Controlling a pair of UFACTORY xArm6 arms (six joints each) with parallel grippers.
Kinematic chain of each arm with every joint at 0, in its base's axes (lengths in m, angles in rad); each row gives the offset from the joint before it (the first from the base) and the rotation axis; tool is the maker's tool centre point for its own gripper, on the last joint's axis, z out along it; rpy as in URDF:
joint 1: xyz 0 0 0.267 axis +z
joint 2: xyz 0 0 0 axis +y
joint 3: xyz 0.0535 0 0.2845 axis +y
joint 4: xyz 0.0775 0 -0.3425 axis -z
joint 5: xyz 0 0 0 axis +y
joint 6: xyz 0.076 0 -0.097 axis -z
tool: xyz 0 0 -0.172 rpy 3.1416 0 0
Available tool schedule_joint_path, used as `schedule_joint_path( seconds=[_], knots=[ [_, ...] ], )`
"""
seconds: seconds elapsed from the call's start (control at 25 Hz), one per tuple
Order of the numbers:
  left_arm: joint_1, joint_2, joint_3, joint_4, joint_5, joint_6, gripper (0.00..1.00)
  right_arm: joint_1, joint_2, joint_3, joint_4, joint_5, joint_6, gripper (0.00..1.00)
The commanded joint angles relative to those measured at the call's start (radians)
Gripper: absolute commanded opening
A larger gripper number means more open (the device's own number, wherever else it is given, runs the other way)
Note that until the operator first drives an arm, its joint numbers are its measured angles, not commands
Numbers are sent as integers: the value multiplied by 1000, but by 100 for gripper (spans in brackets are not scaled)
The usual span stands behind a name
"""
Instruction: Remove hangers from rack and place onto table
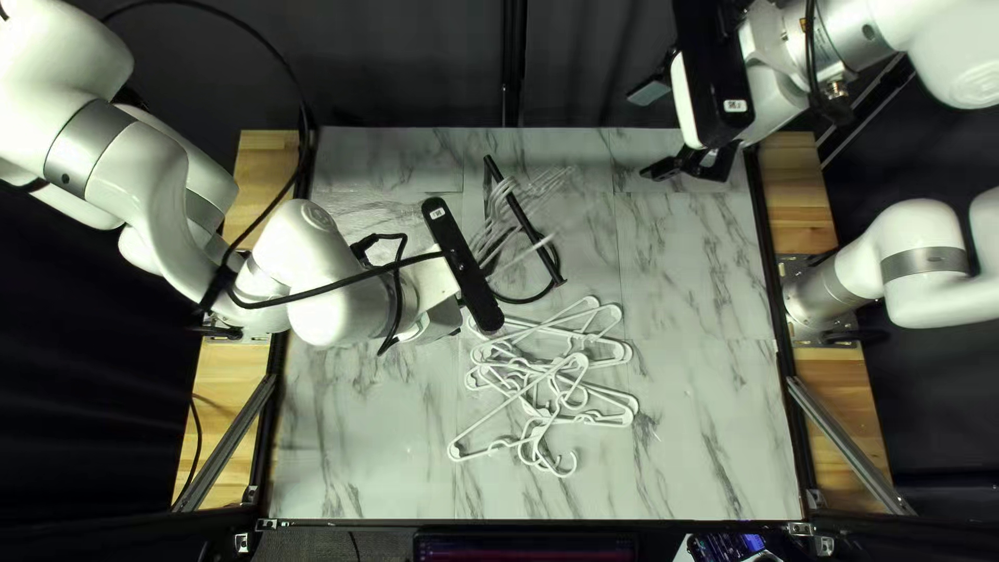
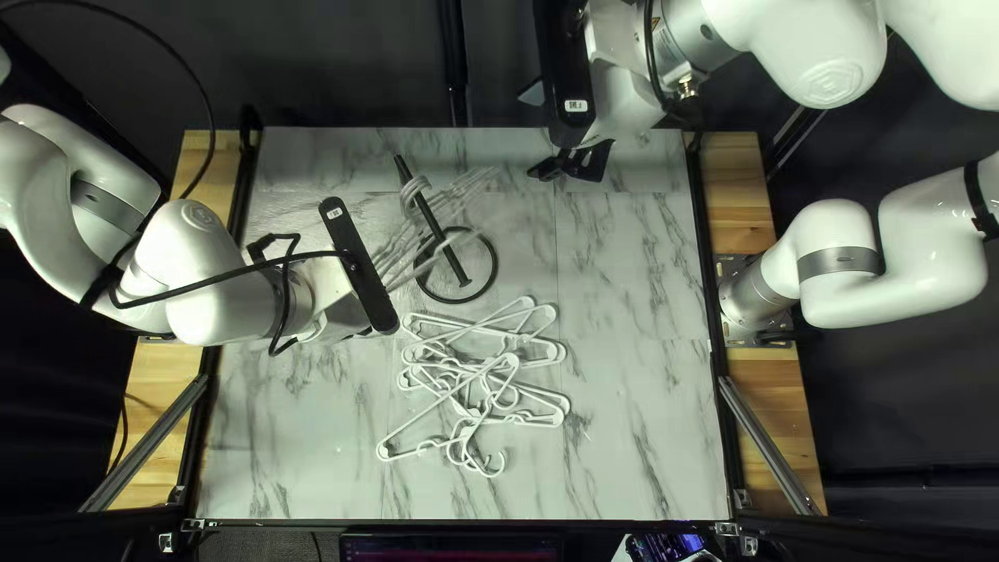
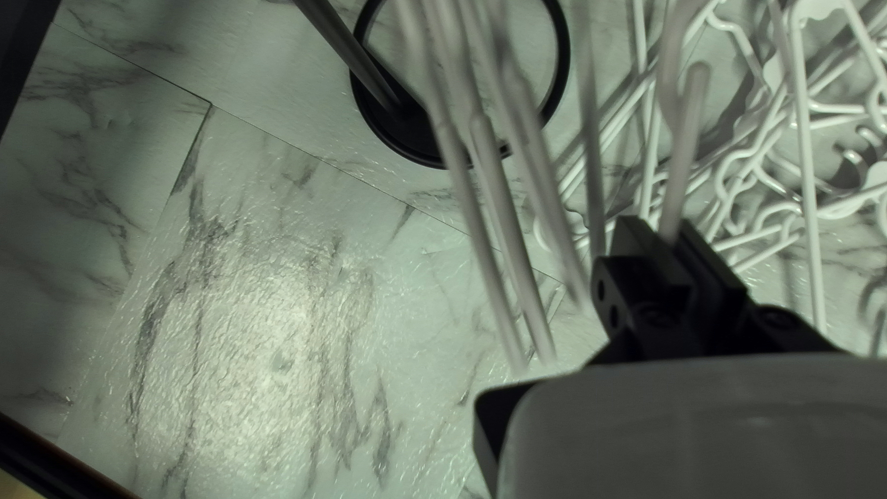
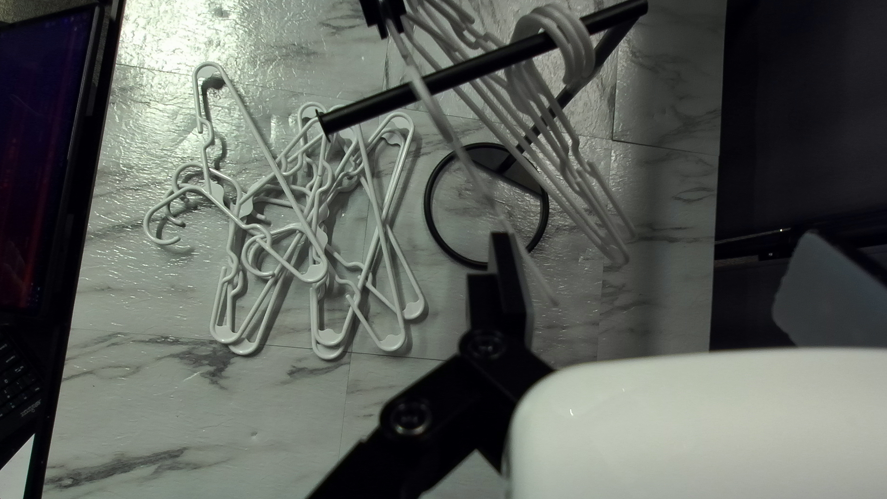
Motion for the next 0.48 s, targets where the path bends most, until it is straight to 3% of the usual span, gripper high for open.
schedule_joint_path(
  seconds=[0.04,0.48],
  knots=[
    [-29,-5,-31,4,50,-3,8,0,0,0,0,0,0,100],
    [-206,70,-147,31,167,-111,0,0,0,0,0,0,0,100]
  ],
)
